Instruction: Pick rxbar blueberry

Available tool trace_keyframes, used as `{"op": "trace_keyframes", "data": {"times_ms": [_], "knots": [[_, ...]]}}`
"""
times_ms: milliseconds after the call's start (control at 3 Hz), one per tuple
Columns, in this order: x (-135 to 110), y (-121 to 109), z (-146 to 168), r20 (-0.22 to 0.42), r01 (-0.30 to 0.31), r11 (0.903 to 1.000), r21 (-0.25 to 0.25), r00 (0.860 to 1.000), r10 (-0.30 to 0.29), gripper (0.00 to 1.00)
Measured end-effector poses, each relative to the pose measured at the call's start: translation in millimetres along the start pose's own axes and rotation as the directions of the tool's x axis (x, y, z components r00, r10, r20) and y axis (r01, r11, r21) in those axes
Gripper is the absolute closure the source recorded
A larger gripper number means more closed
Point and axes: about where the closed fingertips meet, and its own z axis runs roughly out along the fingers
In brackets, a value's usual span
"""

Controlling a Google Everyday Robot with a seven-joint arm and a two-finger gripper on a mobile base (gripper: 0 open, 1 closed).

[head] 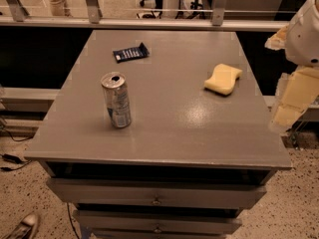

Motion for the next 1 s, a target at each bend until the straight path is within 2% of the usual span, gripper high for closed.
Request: {"op": "trace_keyframes", "data": {"times_ms": [333, 667, 1000], "knots": [[-1, -1, 2, 0.007, -0.003, 1.0, 0.002, 1.0, 0.003, 0.0], [-5, -8, 19, 0.064, -0.031, 0.9994, 0.011, 0.998, 0.031, 0.0], [-22, -33, 56, 0.141, -0.07, 0.9975, 0.01, 0.988, 0.068, 0.0]]}}
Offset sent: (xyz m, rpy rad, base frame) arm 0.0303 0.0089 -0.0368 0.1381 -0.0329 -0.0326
